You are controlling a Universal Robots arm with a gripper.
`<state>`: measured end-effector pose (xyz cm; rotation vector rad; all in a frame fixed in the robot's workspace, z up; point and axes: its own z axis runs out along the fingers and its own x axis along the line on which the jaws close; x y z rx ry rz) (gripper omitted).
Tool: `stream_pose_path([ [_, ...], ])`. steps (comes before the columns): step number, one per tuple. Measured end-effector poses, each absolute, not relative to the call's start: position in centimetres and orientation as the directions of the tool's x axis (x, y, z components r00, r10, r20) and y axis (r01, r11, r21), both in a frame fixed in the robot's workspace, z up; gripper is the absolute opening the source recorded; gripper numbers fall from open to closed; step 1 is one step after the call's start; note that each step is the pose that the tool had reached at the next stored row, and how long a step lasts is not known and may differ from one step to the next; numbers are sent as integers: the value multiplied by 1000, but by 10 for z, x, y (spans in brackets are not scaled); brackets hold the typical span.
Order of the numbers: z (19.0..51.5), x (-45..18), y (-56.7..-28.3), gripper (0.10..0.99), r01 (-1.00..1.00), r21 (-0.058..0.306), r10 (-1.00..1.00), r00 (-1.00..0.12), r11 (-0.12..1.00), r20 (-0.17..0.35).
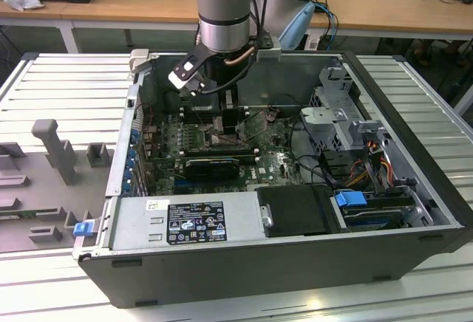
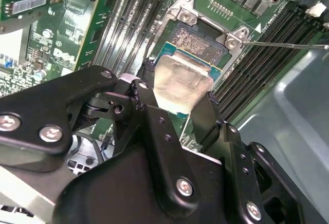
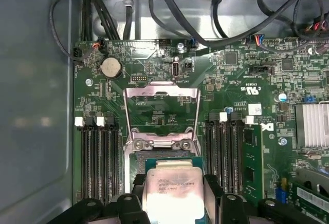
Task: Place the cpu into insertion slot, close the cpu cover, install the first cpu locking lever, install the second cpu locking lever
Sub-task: 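Place the cpu into insertion slot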
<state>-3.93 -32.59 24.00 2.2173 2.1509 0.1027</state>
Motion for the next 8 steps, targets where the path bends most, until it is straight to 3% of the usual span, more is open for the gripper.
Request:
stream_pose_path([
  [8, 231, -41, -326, 529, 996, 83, 999, 30, -31, 12],
])
